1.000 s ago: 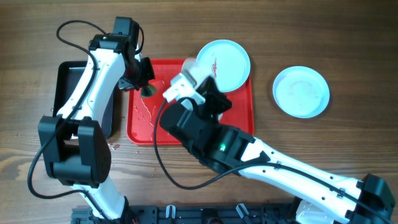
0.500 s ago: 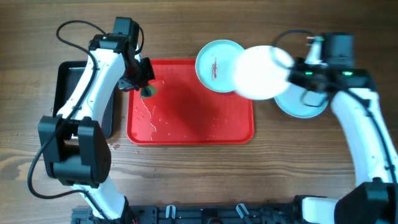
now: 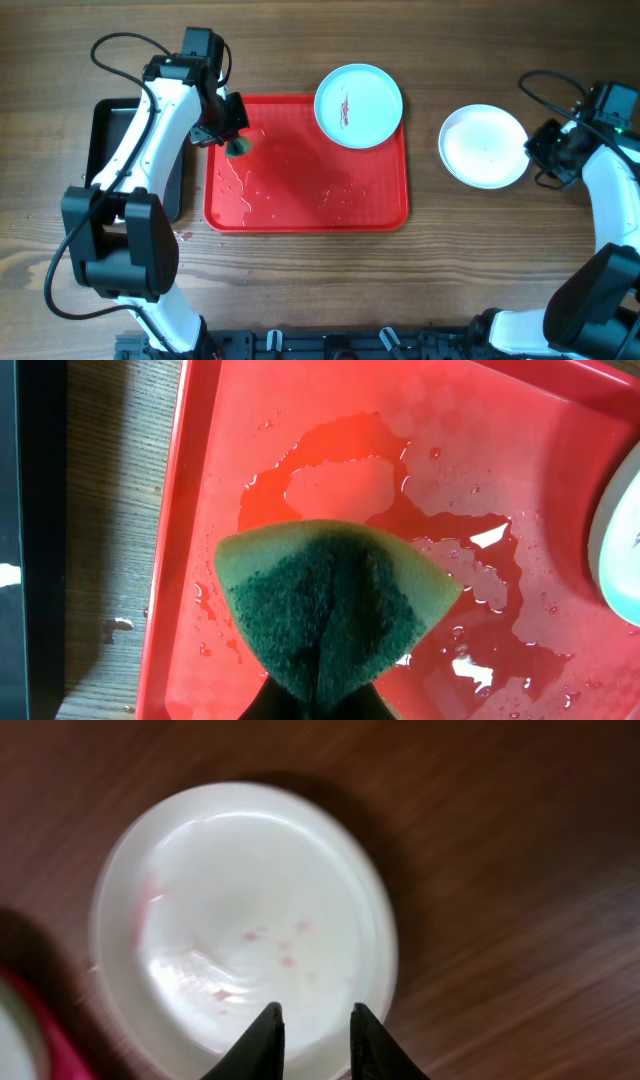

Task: Clean dirty plates on tray and stack at the side
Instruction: 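Grip the rim of the last blue-rimmed plate with the right gripper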

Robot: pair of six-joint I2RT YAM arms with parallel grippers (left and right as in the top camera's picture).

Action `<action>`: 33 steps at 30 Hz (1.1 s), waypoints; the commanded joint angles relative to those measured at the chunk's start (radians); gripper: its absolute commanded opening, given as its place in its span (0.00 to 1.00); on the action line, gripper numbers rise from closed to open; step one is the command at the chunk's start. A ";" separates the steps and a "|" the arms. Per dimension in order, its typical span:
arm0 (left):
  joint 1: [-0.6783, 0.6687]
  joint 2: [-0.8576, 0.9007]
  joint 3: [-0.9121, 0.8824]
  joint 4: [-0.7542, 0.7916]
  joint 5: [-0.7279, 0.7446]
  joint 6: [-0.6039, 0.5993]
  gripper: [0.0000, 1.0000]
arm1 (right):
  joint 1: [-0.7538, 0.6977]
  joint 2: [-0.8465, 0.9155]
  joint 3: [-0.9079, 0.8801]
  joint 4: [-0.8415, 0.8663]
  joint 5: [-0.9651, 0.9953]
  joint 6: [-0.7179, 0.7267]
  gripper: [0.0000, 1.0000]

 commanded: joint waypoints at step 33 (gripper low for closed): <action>-0.002 -0.028 0.017 0.011 0.021 0.020 0.04 | 0.851 0.319 0.005 0.146 -0.286 0.206 0.09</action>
